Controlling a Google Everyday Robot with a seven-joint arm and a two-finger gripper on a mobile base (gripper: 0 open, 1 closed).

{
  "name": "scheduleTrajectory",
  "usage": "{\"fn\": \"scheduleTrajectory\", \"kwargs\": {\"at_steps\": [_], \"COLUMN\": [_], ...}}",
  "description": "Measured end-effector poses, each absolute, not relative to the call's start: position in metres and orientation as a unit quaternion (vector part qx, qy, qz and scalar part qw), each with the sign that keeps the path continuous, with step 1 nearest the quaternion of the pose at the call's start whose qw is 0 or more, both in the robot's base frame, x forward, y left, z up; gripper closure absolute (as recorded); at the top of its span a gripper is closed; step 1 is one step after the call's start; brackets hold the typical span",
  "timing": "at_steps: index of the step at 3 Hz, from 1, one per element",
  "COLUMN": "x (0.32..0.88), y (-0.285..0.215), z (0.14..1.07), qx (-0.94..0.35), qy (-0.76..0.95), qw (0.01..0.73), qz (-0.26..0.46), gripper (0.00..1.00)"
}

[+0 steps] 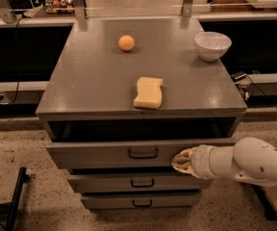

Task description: Close top drawer

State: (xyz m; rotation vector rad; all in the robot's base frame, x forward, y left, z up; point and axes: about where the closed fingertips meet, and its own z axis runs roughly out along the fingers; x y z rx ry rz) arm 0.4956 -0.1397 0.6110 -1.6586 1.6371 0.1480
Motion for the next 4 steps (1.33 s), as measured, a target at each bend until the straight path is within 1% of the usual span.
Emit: {"fn": "scheduleTrajectory", "kwargs": {"at_steps": [2, 3, 4], "x": [0.520, 0.512, 0.486], "y": [-0.150, -0.150, -0.142], "z": [0.604, 0.601, 0.601], "qx": [-0.643, -0.641, -0.641], "qy": [0.644, 0.647, 0.641], "qw": [0.412, 0.412, 0.418], "qz": [0.035, 0.036, 0.055], "gripper": [1.00, 1.00, 1.00]}}
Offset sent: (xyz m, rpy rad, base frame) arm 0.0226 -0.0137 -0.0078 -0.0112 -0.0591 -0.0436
